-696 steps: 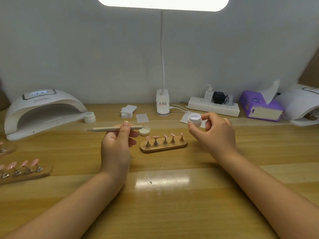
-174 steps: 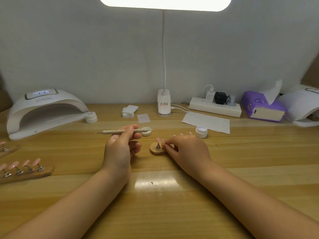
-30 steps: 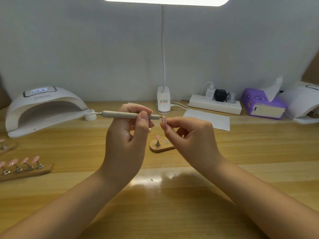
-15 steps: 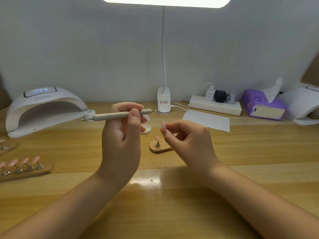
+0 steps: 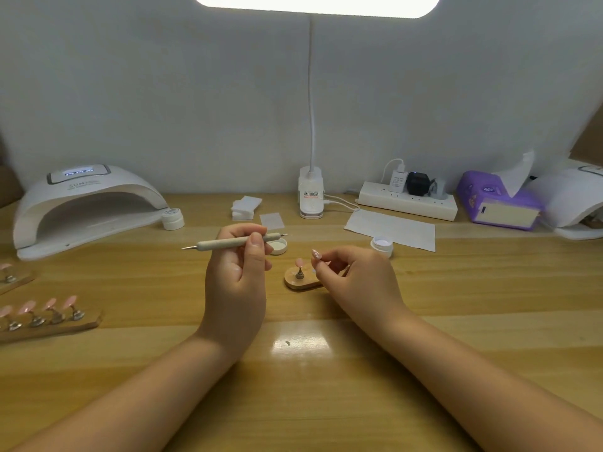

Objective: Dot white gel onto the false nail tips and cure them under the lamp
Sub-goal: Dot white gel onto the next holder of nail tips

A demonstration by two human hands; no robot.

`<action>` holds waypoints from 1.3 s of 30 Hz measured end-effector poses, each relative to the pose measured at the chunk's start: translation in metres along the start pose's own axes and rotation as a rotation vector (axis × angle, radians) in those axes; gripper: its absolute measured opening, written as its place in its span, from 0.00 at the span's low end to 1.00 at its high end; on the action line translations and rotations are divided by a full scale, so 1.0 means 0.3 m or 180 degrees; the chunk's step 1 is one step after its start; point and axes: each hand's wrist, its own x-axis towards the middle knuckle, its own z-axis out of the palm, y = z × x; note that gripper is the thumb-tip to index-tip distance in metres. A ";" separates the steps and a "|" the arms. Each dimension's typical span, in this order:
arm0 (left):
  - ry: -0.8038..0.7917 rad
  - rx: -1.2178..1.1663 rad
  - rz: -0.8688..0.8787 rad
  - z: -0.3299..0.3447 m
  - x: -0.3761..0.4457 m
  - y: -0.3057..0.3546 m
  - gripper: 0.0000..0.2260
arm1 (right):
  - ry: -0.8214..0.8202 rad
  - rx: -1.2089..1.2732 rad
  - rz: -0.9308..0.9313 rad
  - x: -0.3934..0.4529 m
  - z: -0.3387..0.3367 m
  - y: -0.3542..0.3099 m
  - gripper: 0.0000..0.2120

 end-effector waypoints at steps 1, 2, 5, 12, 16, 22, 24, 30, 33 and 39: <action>0.0000 0.0006 -0.0015 0.001 -0.001 -0.003 0.06 | -0.0043 -0.0099 0.0049 0.000 0.002 0.002 0.07; -0.0002 0.0006 -0.0030 0.000 -0.001 -0.005 0.06 | -0.0093 -0.0201 0.0099 0.001 0.003 0.004 0.07; -0.0005 0.0027 -0.0068 -0.001 0.000 -0.013 0.06 | -0.0269 -0.0431 0.0180 0.006 0.007 0.004 0.08; -0.0050 0.0062 -0.0113 -0.004 0.001 -0.025 0.06 | -0.0458 -0.0948 0.0239 0.014 0.003 -0.006 0.12; -0.0040 0.0070 -0.0101 -0.005 0.002 -0.026 0.06 | -0.0352 -0.1268 0.0096 -0.004 -0.006 -0.017 0.12; -0.0053 0.0061 -0.0133 -0.003 -0.001 -0.027 0.07 | -0.0518 -0.1275 -0.0210 -0.019 0.019 -0.043 0.15; -0.0045 0.0054 -0.0129 -0.002 -0.003 -0.027 0.07 | -0.0593 -0.1325 -0.0259 -0.015 0.024 -0.041 0.15; -0.0074 0.0092 -0.0141 0.005 -0.004 -0.028 0.07 | -0.0667 -0.1310 -0.0249 -0.007 0.037 -0.035 0.16; -0.0087 0.0131 -0.0112 0.004 -0.006 -0.029 0.07 | -0.0621 -0.1359 -0.0285 -0.005 0.042 -0.034 0.16; -0.0111 0.0145 -0.0068 0.006 -0.008 -0.028 0.06 | -0.0656 -0.1474 -0.0382 -0.002 0.040 -0.034 0.16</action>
